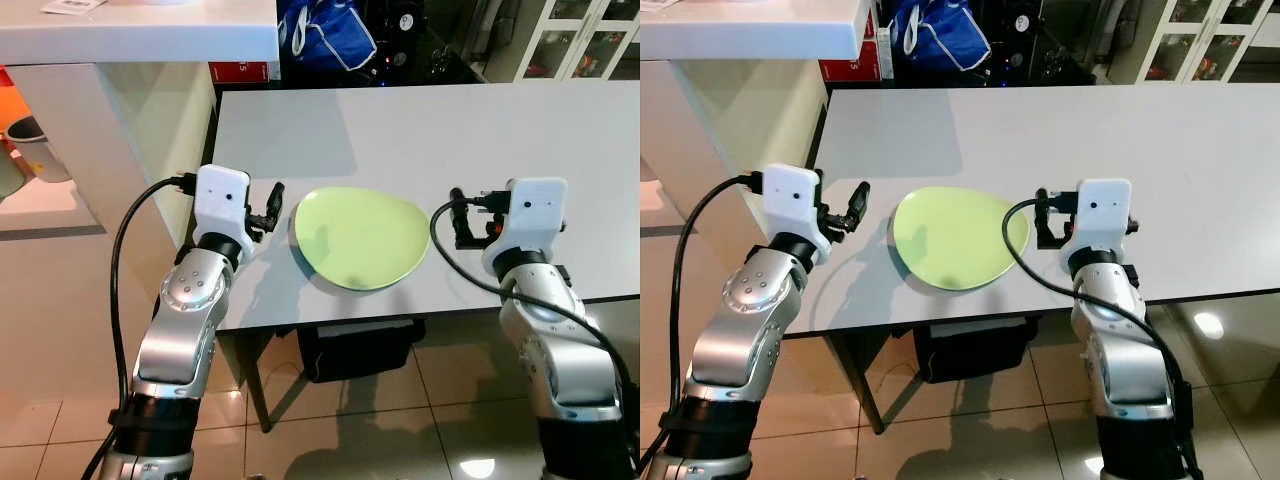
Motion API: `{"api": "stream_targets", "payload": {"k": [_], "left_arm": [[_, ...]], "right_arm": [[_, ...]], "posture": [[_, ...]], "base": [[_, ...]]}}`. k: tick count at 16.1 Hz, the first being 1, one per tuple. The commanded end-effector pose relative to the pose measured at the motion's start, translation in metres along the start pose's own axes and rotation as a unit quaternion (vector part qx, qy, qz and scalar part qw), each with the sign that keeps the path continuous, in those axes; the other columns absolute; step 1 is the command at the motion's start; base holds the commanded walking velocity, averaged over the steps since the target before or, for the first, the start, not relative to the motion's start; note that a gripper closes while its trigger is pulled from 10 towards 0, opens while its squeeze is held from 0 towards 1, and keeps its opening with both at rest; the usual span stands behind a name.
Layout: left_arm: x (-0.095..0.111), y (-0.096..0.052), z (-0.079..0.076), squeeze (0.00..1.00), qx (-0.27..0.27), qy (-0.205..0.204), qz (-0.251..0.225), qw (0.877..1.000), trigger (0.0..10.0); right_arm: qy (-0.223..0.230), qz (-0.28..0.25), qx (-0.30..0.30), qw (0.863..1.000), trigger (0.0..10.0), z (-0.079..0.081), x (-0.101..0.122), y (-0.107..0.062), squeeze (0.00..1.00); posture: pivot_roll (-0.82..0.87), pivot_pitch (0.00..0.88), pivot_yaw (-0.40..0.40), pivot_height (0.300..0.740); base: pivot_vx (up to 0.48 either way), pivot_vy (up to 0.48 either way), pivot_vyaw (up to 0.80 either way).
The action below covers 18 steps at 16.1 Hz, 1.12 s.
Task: Setting the table
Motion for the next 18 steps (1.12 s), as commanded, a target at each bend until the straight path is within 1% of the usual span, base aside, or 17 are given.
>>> {"api": "stream_targets", "payload": {"k": [1,2,3,4,5,7,8,10,11,14,18], "left_arm": [[0.005,-0.003,0.000,1.00,0.002,0.007,-0.016,1.000,10.0],[0.000,-0.004,-0.004,0.44,-0.008,0.022,-0.001,1.000,10.0],[-0.005,-0.005,-0.008,0.00,-0.018,0.040,0.015,0.999,10.0],[-0.007,-0.006,-0.009,0.00,-0.021,0.048,0.018,0.998,10.0],[-0.006,-0.007,-0.011,0.00,-0.024,0.045,0.016,0.999,10.0],[-0.005,-0.008,-0.012,0.00,-0.029,0.046,0.011,0.998,10.0],[-0.003,-0.008,-0.012,0.00,-0.030,0.052,0.006,0.998,10.0],[-0.001,-0.008,-0.011,0.00,-0.028,0.056,0.004,0.998,10.0],[0.000,-0.008,-0.012,0.00,-0.031,0.055,0.001,0.998,10.0],[0.004,-0.007,-0.017,0.00,-0.041,0.060,-0.004,0.997,10.0],[0.010,-0.005,-0.016,0.00,-0.038,0.058,-0.013,0.997,10.0]], "right_arm": [[-0.013,-0.028,-0.004,1.000,10.0,0.002,0.005,-0.005,0.00],[0.021,-0.009,0.020,1.000,10.0,0.006,-0.001,-0.008,0.00],[0.060,-0.014,0.046,0.997,10.0,0.009,-0.001,-0.011,0.00],[0.074,-0.012,0.044,0.996,10.0,0.010,-0.002,-0.012,0.00],[0.081,-0.007,0.045,0.996,10.0,0.011,-0.003,-0.012,0.00],[0.088,-0.016,0.049,0.995,10.0,0.014,-0.001,-0.013,0.00],[0.094,-0.024,0.056,0.994,10.0,0.020,0.002,-0.014,0.00],[0.094,-0.025,0.063,0.993,10.0,0.022,0.003,-0.015,0.00],[0.092,-0.030,0.067,0.993,10.0,0.023,0.004,-0.014,0.00],[0.103,-0.025,0.066,0.992,10.0,0.022,0.002,-0.013,0.00],[0.108,-0.030,0.068,0.991,10.0,0.023,0.006,-0.011,0.00]], "posture": [[-0.07,0.000,0.003,0.740],[-0.07,0.000,0.005,0.740],[-0.06,0.000,0.003,0.740],[-0.06,0.000,0.004,0.740],[-0.05,0.000,0.003,0.740],[-0.05,0.000,0.003,0.740],[-0.05,0.000,-0.005,0.740],[-0.06,0.000,-0.008,0.740],[-0.05,0.000,-0.005,0.740],[-0.03,0.000,-0.012,0.740],[-0.03,0.000,-0.017,0.740]], "base": [[0.000,0.000,0.00],[0.000,0.000,0.00],[0.000,0.000,0.00],[0.000,0.000,0.00],[0.000,0.379,0.00],[0.000,0.390,0.00],[0.000,0.405,0.00],[0.000,0.394,0.00],[0.000,0.375,0.00],[0.000,0.360,0.00],[0.000,0.338,0.00]]}}
Point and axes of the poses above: a point about 5 cm out from each wrist's last joint towards the gripper, its own y axis pointing out of the wrist towards the gripper, its own x axis along the axis of the wrist's last joint, z = x × y, the point moved 2 cm from there along y, pointing out of the wrist towards the gripper, and after that the axes turned 11 degrees about -y, right-handed, at the moved point
